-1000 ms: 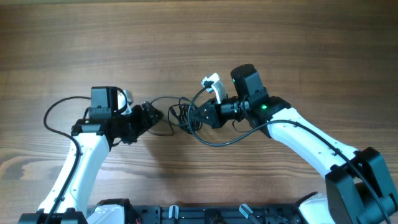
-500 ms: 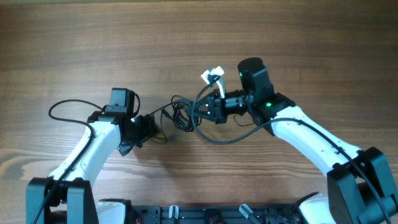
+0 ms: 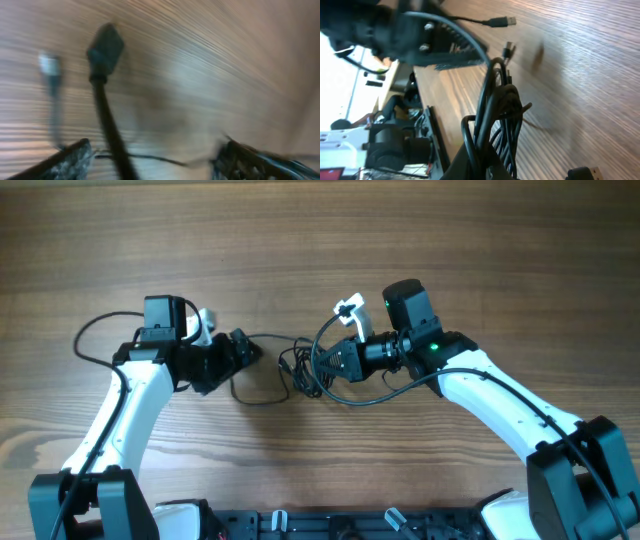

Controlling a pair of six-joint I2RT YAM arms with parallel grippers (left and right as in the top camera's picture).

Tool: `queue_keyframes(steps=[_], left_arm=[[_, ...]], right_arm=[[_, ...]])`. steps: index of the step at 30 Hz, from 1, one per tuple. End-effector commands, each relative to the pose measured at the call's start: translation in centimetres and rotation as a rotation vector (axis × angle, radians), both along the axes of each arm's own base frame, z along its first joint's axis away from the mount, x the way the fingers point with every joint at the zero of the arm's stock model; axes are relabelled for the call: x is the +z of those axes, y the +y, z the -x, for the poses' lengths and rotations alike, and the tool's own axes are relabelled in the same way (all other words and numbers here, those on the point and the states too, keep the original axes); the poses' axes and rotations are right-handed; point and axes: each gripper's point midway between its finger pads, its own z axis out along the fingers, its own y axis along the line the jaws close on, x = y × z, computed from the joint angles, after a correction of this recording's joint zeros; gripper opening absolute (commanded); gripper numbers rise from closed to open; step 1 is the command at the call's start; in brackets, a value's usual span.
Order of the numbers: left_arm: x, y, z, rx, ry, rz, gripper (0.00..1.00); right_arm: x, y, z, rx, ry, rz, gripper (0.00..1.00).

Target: Untangle cables

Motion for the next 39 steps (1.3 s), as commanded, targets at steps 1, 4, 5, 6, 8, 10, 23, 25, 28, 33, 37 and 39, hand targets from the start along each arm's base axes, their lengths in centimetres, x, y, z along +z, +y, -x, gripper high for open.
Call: queue_keyframes(steps=[1, 4, 5, 6, 8, 10, 23, 25, 28, 33, 37, 39], left_arm=[[-0.9, 1.4, 0.9, 0.187, 0.153, -0.043, 0.77], [-3.3, 9.7, 5.8, 0.601, 0.398, -0.487, 0.94], [-3.3, 10.2, 6.7, 0.588, 0.425, -0.530, 0.94], [-3.4, 9.6, 6.9, 0.493, 0.423, -0.518, 0.95], [-3.0, 5.4, 6.7, 0.136, 0.351, -0.330, 0.98], [0.5, -2.2, 7.2, -0.285, 0.150, 0.099, 1.00], [10.1, -7.7, 2.6, -0.394, -0.262, 0.663, 1.00], [6.5, -6.2, 1.1, -0.174, -0.057, 0.490, 1.00], [-0.6, 0.5, 0.9, 0.299, 0.229, 0.036, 1.00], [-3.0, 11.7, 5.0, 0.705, 0.337, -0.607, 1.00], [-1.4, 8.7, 1.8, 0.547, 0.239, -0.420, 1.00], [2.0, 3.3, -2.0, 0.277, 0.052, -0.146, 1.00]], right_arm=[[-0.1, -0.8, -1.6, -0.082, -0.048, 0.065, 0.07], [-0.3, -0.9, -1.6, -0.090, -0.045, 0.077, 0.07], [-0.3, -0.9, -1.6, -0.090, -0.043, 0.078, 0.07], [-0.4, -0.9, -1.6, -0.090, -0.042, 0.079, 0.08], [-0.4, -0.9, -1.6, -0.091, -0.042, 0.079, 0.08], [-0.4, -0.9, -1.6, -0.090, -0.042, 0.078, 0.08], [-0.6, -1.0, -1.3, -0.100, -0.001, 0.084, 0.09], [-0.6, -1.1, -1.2, -0.101, 0.004, 0.086, 0.08], [-0.6, -1.0, -1.3, -0.108, 0.012, 0.083, 0.09], [-0.8, -1.1, -1.1, -0.108, 0.027, 0.091, 0.08], [-0.7, -1.1, -1.2, -0.109, 0.020, 0.086, 0.09], [-0.7, -1.1, -1.2, -0.109, 0.020, 0.086, 0.08]])
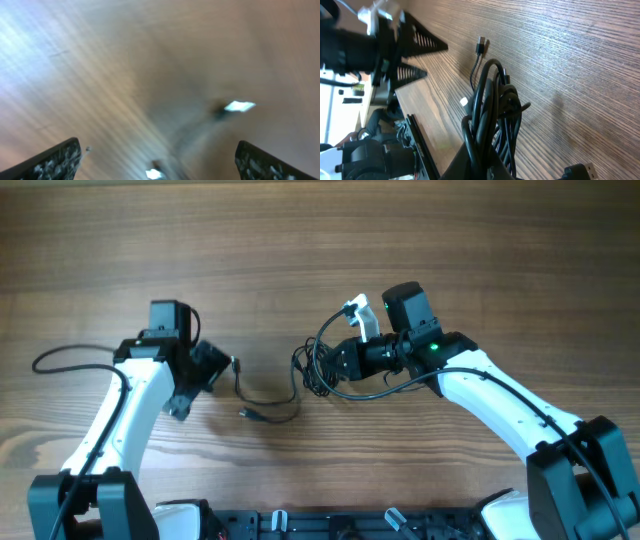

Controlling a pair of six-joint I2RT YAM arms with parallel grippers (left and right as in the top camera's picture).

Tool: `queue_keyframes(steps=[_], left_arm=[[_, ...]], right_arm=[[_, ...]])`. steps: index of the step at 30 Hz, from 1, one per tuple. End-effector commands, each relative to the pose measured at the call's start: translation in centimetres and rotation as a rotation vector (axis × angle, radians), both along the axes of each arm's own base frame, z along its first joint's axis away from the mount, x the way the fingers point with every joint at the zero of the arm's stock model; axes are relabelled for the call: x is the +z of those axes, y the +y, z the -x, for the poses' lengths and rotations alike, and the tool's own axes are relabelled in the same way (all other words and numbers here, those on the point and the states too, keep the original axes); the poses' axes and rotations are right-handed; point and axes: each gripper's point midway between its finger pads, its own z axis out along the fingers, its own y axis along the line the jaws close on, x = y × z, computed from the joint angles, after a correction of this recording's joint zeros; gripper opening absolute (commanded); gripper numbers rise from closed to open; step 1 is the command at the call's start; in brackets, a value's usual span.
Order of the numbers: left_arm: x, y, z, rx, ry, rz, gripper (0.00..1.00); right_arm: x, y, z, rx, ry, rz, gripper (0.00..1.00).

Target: Untangle cables

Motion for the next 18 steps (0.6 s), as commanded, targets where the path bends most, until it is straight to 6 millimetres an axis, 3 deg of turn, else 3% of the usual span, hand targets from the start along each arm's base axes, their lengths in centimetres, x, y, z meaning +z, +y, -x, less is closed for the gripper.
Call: queue_keyframes(steps=[1, 3, 7, 8, 9, 10, 12, 15, 18], left_arm=[[6.4, -7.4, -5.6, -0.380, -0.327, 0.357, 1.00], [9.8, -11.4, -6.2, -0.501, -0.455, 0.579, 1.00], [9.6, -14.8, -4.1, -0.573, -0.384, 0.639, 0.97], [9.4, -15.8, -3.5, -0.601, -0.366, 0.635, 0.93], [8.9, -16.5, -2.9, -0.614, -0.336, 0.606, 0.83], [7.4, -16.4, -2.2, -0.536, -0.251, 0.533, 0.73], [6.6, -16.4, -1.4, -0.469, -0.187, 0.492, 0.60], [6.7, -17.3, -1.0, -0.429, -0.165, 0.518, 0.50], [6.8, -18.2, -1.1, -0.439, -0.176, 0.523, 0.50]], right_arm=[[1.2, 0.1, -0.4, -0.005, -0.031, -0.018, 0.09], [1.1, 0.0, -0.6, -0.011, -0.036, -0.013, 0.09], [0.6, -0.5, -1.3, -0.049, -0.059, 0.030, 0.09], [0.6, -0.5, -1.4, -0.050, -0.062, 0.032, 0.09], [0.6, -0.5, -1.4, -0.050, -0.061, 0.032, 0.09], [0.6, -0.5, -1.3, -0.049, -0.058, 0.033, 0.09], [0.4, -0.6, -1.1, -0.048, -0.047, 0.037, 0.08], [0.3, -0.6, -1.0, -0.048, -0.038, 0.041, 0.08], [0.4, -0.5, -0.8, -0.040, -0.033, 0.032, 0.08]])
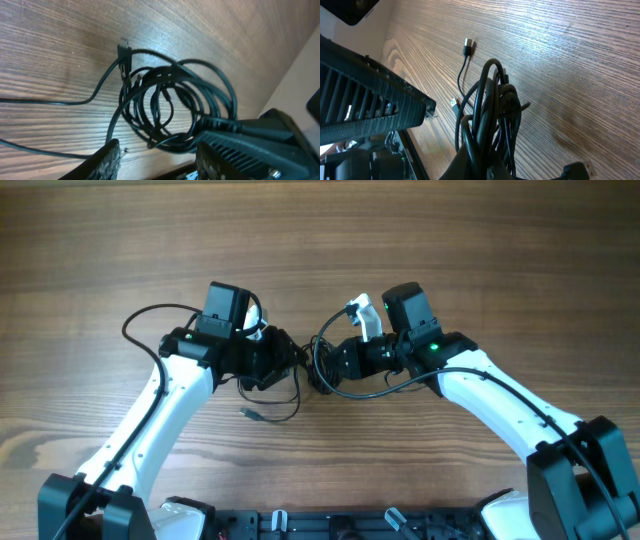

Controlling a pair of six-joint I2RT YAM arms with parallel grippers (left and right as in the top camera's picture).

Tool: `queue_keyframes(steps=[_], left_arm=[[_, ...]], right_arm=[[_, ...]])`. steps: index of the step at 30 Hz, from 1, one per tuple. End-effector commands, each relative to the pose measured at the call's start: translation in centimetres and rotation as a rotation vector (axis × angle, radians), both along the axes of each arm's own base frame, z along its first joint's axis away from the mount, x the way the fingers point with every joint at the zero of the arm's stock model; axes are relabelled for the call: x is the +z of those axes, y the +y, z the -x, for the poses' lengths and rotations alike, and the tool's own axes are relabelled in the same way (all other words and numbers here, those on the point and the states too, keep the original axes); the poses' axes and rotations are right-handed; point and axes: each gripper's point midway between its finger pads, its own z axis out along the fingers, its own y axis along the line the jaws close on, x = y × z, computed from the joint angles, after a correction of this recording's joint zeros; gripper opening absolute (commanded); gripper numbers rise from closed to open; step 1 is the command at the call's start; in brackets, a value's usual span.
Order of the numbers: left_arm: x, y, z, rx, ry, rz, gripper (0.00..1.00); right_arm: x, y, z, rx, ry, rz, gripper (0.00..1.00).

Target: Untangle cables

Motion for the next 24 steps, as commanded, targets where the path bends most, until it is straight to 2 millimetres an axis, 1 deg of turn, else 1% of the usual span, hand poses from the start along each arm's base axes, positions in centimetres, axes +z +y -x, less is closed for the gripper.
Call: queue_keyframes(steps=[1, 4, 6, 8, 12, 15, 19, 24], left_arm=[[0.1, -0.4, -0.2, 0.067, 0.020, -0.018, 0.50], [-1.0, -0.5, -0.2, 0.102, 0.055, -0.052, 0.49], [-1.3, -0.8, 0.0, 0.093, 0.065, -0.055, 0.46], [-1.2, -1.1, 0.1, 0.082, 0.061, -0.054, 0.42], [-1.3, -1.0, 0.1, 0.082, 0.054, -0.068, 0.30], [-1.3, -1.0, 0.0, 0.082, 0.054, -0.067, 0.29], [-1.4, -0.7, -0.2, 0.092, 0.043, -0.084, 0.29], [-1.3, -0.8, -0.7, 0.098, 0.018, -0.084, 0.29]], right_arm=[[1.3, 0.2, -0.1, 0.009, -0.020, -0.030, 0.08], [2.0, 0.8, 0.8, 0.054, 0.003, -0.080, 0.08], [2.3, 1.0, 1.1, 0.071, 0.010, -0.102, 0.07], [3.0, 1.4, 1.3, 0.097, 0.005, -0.138, 0.05], [5.1, 2.4, 2.1, 0.181, -0.014, -0.250, 0.05], [5.4, 2.5, 2.3, 0.183, 0.009, -0.270, 0.05], [6.5, 2.8, 3.0, 0.235, 0.013, -0.327, 0.05], [6.8, 2.9, 3.3, 0.243, 0.035, -0.344, 0.06]])
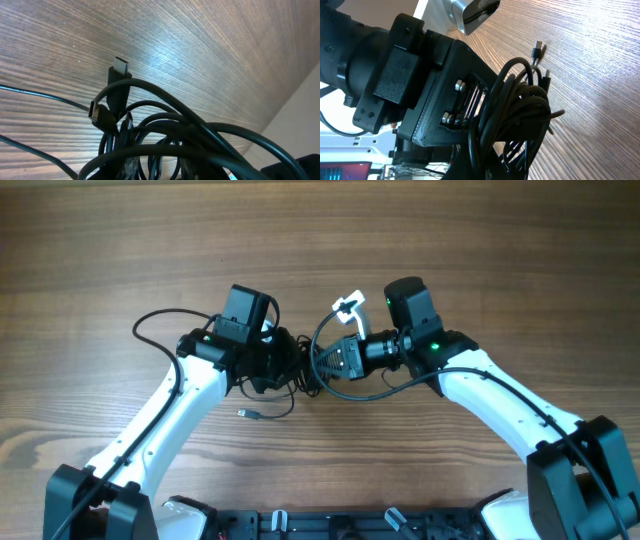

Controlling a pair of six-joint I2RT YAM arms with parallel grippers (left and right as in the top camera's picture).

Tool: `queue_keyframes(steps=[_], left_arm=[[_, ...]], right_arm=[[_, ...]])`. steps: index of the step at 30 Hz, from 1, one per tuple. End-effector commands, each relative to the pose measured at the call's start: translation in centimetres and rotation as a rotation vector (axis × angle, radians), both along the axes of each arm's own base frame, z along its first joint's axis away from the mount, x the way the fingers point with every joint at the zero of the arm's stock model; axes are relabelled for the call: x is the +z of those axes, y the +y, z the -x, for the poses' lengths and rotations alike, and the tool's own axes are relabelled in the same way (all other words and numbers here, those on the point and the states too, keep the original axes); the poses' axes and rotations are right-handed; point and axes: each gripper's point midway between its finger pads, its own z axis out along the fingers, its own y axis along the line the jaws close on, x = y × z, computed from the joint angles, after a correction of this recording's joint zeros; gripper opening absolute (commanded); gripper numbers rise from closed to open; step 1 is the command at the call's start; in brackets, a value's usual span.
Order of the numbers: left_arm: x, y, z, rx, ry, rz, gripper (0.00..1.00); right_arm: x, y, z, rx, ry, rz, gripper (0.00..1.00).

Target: Untangle cables

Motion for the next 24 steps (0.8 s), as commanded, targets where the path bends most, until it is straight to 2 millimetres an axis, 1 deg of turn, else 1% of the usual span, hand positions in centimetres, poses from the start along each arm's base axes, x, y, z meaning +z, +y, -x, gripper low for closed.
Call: queue_keyframes(steps=[1, 5, 8, 10, 12, 13, 15, 17, 18, 20, 22, 24], left_arm=[[-0.2, 0.3, -0.8, 0.017, -0.025, -0.031, 0.27], [-0.1, 0.2, -0.9, 0.016, -0.036, -0.030, 0.11], [-0.4, 0.9, -1.4, 0.036, -0.055, -0.070, 0.04], [-0.5, 1.2, -1.6, 0.041, -0.063, -0.088, 0.04], [-0.5, 1.3, -1.7, 0.018, -0.081, -0.094, 0.04], [-0.3, 1.5, -1.9, -0.008, -0.107, -0.102, 0.04], [0.3, 2.9, -2.4, -0.005, -0.139, -0.112, 0.04], [1.7, 5.1, -2.7, 0.050, -0.165, -0.108, 0.04], [2.7, 6.0, -2.9, 0.063, -0.193, -0.099, 0.04], [4.5, 7.0, -2.9, 0.081, -0.241, -0.058, 0.04], [6.0, 7.3, -2.8, 0.092, -0.274, -0.020, 0.04], [6.9, 7.3, -2.7, 0.092, -0.301, 0.001, 0.04]], right_arm=[[2.4, 0.5, 1.4, 0.078, 0.016, -0.089, 0.06], [2.7, 0.5, 1.6, 0.094, 0.018, -0.107, 0.05], [3.4, 0.7, 1.7, 0.108, 0.023, -0.136, 0.05], [3.5, 0.7, 1.7, 0.109, 0.015, -0.138, 0.05], [3.1, 0.7, 1.2, 0.084, 0.006, -0.117, 0.05], [2.5, 0.6, 0.6, 0.048, -0.004, -0.086, 0.05], [-0.6, -0.7, -1.8, -0.125, -0.009, 0.090, 0.05], [-4.3, -3.6, -4.1, -0.345, 0.024, 0.317, 0.05], [-5.8, -5.4, -4.8, -0.446, 0.045, 0.417, 0.05], [-7.0, -7.1, -5.2, -0.532, 0.066, 0.506, 0.05], [-7.0, -7.1, -5.3, -0.531, 0.062, 0.508, 0.06], [-7.0, -7.1, -5.2, -0.531, 0.061, 0.508, 0.06]])
